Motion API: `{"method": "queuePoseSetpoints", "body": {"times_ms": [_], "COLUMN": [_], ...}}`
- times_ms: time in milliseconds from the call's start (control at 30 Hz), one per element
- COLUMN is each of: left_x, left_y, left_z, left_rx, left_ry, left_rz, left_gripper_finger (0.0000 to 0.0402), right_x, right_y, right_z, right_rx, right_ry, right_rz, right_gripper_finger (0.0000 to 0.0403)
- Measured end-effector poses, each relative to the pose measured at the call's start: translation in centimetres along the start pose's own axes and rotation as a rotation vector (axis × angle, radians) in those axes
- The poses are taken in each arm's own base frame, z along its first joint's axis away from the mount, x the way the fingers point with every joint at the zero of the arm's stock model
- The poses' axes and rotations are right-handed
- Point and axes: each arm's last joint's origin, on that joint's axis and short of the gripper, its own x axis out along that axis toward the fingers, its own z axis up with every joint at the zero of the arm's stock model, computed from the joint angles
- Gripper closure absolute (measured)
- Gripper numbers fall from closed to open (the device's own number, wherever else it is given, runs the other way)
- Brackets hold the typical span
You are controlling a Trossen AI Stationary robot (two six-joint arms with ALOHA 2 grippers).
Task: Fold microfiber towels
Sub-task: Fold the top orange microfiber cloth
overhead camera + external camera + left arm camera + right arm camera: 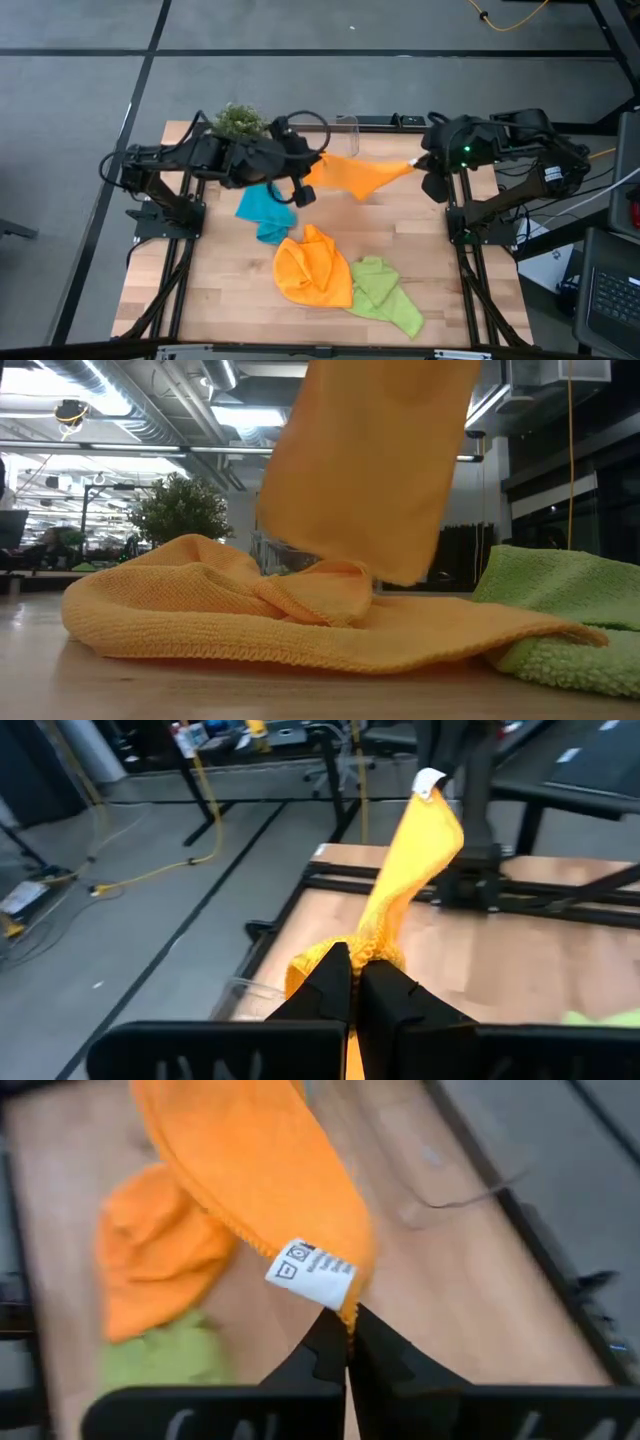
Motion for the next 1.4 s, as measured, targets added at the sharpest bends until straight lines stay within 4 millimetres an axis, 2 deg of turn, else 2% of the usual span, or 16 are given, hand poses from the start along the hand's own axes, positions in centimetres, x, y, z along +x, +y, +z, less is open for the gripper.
{"method": "queuePoseSetpoints", "body": {"times_ms": [200,400,500,667,833,1033,1167,1267,1400], "left_x": [-1.4,-2.7,-2.9,-1.7,0.9,3.3,4.4,5.5,6.7], "left_y": [-2.1,-3.8,-4.0,-3.0,-1.4,-0.1,1.0,1.8,2.8], "left_z": [0.4,0.7,0.6,-0.4,-1.9,-2.5,-3.0,-3.7,-4.4], "left_rx": [-0.039,-0.072,-0.088,-0.087,-0.07,-0.028,-0.003,0.019,0.03], "left_ry": [-0.063,-0.106,-0.094,0.008,0.163,0.232,0.282,0.35,0.401], "left_rz": [-0.092,-0.186,-0.201,-0.149,-0.044,0.026,0.069,0.119,0.178], "left_gripper_finger": [0.0401,0.0401,0.0401,0.0401,0.0401,0.0401,0.0401,0.0401,0.0401], "right_x": [-0.7,-1.0,-1.1,-0.4,2.3,8.2,11.5,12.9,13.2], "right_y": [2.2,4.5,4.7,4.1,3.9,2.7,1.6,0.6,-0.6], "right_z": [-0.1,-0.8,-1.3,-1.5,-1.0,-1.2,-1.2,-1.1,-0.8], "right_rx": [0.022,0.041,0.05,0.035,-0.049,-0.119,-0.148,-0.177,-0.18], "right_ry": [-0.016,0.072,0.084,0.06,0.055,0.16,0.161,0.154,0.155], "right_rz": [0.195,0.36,0.333,0.122,-0.039,-0.311,-0.449,-0.523,-0.589], "right_gripper_finger": [0.0401,0.0401,0.0401,0.0401,0.0401,0.0401,0.0401,0.0401,0.0401]}}
